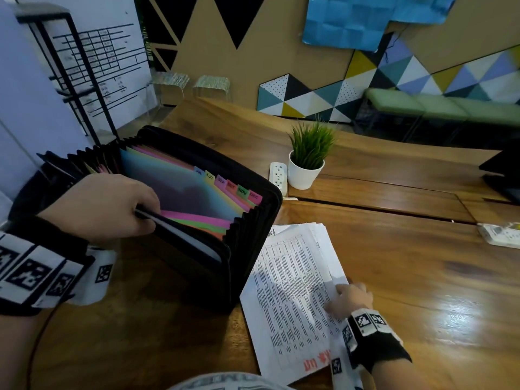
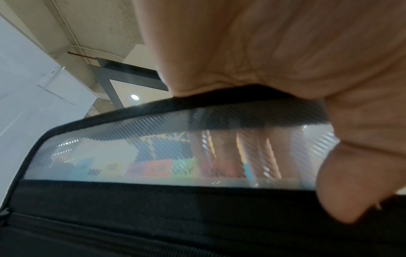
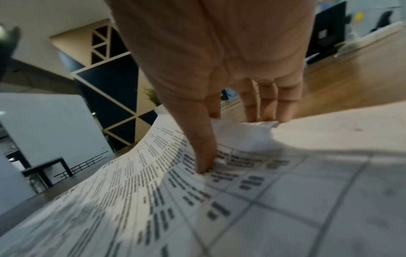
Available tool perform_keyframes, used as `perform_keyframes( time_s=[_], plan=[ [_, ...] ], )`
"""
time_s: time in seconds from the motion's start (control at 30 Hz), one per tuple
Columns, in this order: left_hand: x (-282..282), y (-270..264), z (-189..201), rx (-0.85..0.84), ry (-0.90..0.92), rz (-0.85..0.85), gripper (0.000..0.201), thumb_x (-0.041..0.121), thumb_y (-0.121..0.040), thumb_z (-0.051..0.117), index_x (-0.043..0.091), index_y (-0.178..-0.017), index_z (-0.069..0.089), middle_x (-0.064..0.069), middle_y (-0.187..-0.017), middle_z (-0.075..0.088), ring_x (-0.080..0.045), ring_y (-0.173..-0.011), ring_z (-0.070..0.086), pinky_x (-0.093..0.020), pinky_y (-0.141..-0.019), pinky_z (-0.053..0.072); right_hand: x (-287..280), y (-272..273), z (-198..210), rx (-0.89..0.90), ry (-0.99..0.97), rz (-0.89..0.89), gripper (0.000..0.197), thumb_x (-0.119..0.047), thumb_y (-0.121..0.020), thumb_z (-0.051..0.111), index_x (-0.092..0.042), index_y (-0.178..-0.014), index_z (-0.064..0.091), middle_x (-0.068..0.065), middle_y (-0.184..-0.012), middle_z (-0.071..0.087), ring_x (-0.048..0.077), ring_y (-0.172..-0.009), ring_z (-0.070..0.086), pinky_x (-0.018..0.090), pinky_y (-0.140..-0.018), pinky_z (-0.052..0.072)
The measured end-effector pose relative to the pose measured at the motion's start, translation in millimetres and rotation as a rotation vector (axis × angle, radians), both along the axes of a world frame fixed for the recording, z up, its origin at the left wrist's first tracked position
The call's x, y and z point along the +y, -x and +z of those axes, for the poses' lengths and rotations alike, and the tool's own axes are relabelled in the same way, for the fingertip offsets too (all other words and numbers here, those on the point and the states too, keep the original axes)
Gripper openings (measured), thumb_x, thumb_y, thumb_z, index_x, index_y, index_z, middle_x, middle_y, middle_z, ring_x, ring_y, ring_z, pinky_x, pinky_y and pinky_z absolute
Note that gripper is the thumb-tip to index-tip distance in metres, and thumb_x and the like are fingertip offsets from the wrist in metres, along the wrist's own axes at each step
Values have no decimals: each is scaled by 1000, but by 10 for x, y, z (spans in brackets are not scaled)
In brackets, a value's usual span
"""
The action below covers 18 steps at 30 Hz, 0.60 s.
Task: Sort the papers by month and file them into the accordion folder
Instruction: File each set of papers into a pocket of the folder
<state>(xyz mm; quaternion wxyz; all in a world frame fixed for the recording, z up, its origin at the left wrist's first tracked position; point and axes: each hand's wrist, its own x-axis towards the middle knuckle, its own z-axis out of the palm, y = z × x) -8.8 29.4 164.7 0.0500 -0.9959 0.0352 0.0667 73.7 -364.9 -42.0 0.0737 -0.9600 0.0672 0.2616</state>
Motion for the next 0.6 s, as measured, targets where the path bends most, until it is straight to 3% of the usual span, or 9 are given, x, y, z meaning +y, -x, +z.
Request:
perform_keyframes(
  time_s=[0.2, 0.4, 0.6],
  plan=[
    [5, 25, -18, -27, 21, 16, 14, 46, -78, 62, 48, -91, 67, 32, -98, 61, 2, -91, 57, -22, -81, 47, -28, -70, 42, 53, 2, 11, 38, -33, -82, 64, -27, -119, 57, 6, -124, 38, 26, -117, 37, 40, -103, 36],
    [-6, 9, -19, -36, 17, 27, 13, 48, -77, 61, 49, -89, 66, 33, -98, 60, 2, -92, 57, -22, -81, 46, -45, -139, 103, 67, -52, 5, 26, -30, -80, 68, -22, -104, 64, 5, -119, 36, 26, -113, 36, 40, -103, 36],
    [-14, -10, -25, -34, 19, 23, 15, 48, -78, 60, 48, -92, 67, 33, -100, 59, 3, -93, 57, -22, -83, 46, 36, -15, -51, -127, -32, 88, 31, -18, -88, 58, -16, -118, 56, 9, -141, 30, 26, -124, 37, 39, -108, 35]
  ],
)
